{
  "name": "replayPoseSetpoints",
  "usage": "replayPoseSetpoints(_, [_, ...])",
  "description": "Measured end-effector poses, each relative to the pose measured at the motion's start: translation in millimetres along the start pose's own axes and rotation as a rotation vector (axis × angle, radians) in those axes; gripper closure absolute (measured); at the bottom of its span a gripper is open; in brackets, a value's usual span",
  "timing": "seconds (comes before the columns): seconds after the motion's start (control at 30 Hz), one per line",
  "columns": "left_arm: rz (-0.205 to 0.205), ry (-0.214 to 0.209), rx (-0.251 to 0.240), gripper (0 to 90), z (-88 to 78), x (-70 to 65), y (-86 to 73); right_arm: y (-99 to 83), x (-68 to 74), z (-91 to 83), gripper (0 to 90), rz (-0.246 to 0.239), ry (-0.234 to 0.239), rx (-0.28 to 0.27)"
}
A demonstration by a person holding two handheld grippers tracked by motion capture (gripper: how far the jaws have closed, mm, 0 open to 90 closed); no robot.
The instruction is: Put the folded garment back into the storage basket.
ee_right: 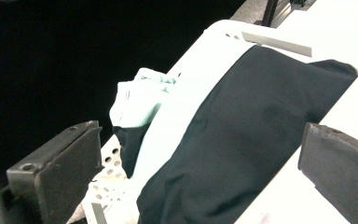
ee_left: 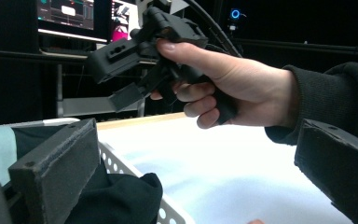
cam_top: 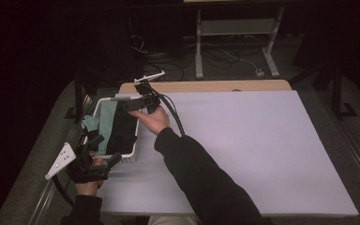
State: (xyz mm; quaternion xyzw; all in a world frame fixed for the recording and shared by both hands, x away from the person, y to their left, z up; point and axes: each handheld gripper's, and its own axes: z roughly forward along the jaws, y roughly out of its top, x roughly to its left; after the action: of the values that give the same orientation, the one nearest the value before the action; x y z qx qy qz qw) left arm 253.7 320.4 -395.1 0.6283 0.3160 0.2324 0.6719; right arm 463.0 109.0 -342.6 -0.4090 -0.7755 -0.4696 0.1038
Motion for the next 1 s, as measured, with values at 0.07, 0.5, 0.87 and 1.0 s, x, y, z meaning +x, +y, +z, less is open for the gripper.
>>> replayPoseSetpoints(0.07, [-0.001, 0.0, 0.0, 0.0, 0.5, -0.4, -0.1, -0.6, -2.1, -5.2, 0.0, -0.019, -0.001, -0.008])
replayPoseSetpoints(0.5, [-0.001, -0.009, 0.01, 0.0, 3.9, -0.7, -0.5, -9.9, -18.1, -43.7, 0.0, -0.099, 0.01, -0.082])
replayPoseSetpoints(0.87, [-0.001, -0.012, 0.015, 0.0, 5.9, -0.9, -0.8, -15.7, -27.6, -75.4, 0.0, -0.133, 0.004, -0.117])
replayPoseSetpoints(1.0, [-0.002, -0.012, 0.016, 0.0, 6.0, -1.0, -0.9, -18.0, -30.0, -83.9, 0.0, -0.14, 0.001, -0.121])
